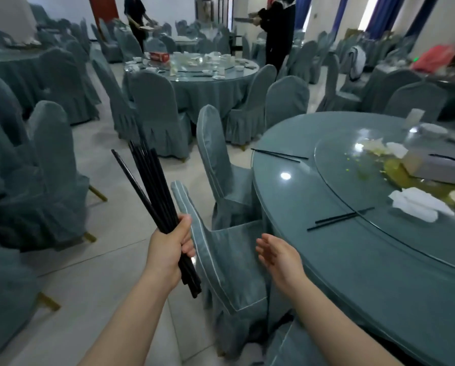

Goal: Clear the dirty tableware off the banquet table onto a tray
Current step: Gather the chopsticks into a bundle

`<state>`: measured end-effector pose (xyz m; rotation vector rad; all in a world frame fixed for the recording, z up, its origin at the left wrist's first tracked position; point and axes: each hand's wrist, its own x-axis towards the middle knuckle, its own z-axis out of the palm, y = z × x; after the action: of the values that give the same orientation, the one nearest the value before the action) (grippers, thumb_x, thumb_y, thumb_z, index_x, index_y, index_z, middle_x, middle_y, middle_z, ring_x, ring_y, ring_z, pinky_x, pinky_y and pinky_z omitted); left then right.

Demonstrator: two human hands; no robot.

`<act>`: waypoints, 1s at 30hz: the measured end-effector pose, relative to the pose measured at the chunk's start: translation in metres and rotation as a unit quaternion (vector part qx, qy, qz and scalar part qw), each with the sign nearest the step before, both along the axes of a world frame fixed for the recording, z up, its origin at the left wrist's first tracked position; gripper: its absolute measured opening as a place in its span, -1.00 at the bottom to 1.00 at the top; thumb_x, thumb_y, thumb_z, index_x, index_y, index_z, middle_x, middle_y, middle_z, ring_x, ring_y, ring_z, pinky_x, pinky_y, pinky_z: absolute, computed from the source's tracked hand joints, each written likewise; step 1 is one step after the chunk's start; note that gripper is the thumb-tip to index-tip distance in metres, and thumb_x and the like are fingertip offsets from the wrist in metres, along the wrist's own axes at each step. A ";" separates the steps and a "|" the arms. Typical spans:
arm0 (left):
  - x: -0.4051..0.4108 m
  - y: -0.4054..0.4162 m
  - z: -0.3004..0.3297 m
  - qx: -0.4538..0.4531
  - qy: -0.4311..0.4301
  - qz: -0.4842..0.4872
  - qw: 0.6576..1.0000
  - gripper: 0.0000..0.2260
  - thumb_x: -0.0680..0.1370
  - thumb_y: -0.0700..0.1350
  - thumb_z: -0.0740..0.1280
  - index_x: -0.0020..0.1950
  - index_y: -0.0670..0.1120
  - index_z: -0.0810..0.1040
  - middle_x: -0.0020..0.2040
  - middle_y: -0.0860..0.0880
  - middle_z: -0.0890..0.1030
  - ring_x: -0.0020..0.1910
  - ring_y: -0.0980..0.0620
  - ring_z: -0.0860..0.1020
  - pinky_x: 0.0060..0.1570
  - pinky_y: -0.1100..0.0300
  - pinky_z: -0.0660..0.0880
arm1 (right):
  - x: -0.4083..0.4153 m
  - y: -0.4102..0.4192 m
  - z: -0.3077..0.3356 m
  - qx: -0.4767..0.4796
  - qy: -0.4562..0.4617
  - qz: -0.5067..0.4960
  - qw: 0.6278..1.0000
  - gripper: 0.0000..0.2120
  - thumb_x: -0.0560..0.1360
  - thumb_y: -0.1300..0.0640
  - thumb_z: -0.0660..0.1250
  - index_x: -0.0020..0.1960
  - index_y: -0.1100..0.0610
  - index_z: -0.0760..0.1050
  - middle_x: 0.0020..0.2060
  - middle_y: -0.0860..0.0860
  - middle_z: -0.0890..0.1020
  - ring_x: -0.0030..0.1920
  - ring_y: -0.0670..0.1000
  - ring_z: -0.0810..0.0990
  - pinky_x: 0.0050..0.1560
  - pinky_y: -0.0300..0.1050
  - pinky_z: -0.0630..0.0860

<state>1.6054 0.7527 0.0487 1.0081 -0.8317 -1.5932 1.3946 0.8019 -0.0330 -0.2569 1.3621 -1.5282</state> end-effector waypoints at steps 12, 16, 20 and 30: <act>-0.061 -0.173 -0.016 0.072 -0.014 -0.203 0.976 -0.89 0.54 -0.15 0.33 -0.18 -0.02 0.50 -0.56 0.08 0.29 -0.62 0.15 0.26 -0.62 0.33 0.27 | -0.090 -0.056 -0.047 0.219 0.158 -0.209 0.940 -0.91 0.51 0.31 0.33 0.00 0.20 0.54 -0.21 0.09 0.59 -0.33 0.00 0.51 -0.37 -0.23 0.45; -0.076 -0.199 -0.025 0.096 -0.036 -0.235 0.967 -0.95 0.53 -0.14 0.34 -0.13 -0.03 0.52 -0.53 0.06 0.34 -0.60 0.12 0.32 -0.59 0.31 0.34 | -0.115 -0.056 -0.066 0.303 0.224 -0.201 0.904 -0.87 0.47 0.26 0.36 0.01 0.23 0.58 -0.22 0.09 0.62 -0.28 0.07 0.57 -0.17 -0.07 0.57; -0.088 -0.219 -0.028 0.090 -0.068 -0.233 0.966 -0.97 0.54 -0.13 0.33 -0.06 -0.08 0.53 -0.51 0.05 0.39 -0.57 0.11 0.37 -0.56 0.28 0.39 | -0.157 -0.071 -0.078 0.388 0.300 -0.138 0.861 -0.85 0.46 0.24 0.37 0.02 0.22 0.62 -0.02 0.16 0.66 0.05 0.18 0.60 0.13 -0.02 0.49; -0.105 -0.261 -0.037 0.118 -0.106 -0.183 0.970 -0.97 0.55 -0.15 0.30 -0.03 -0.08 0.50 -0.52 0.06 0.37 -0.58 0.13 0.35 -0.60 0.31 0.36 | -0.271 -0.128 -0.092 0.481 0.330 -0.089 0.808 -0.52 0.52 -0.16 0.29 -0.33 0.23 0.42 -0.36 0.11 0.51 -0.23 0.18 0.51 -0.21 -0.06 0.40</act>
<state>1.5001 0.4922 0.0114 1.2660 -1.0353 -1.9558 1.1235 0.6736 -0.1251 0.0030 2.6010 -0.6935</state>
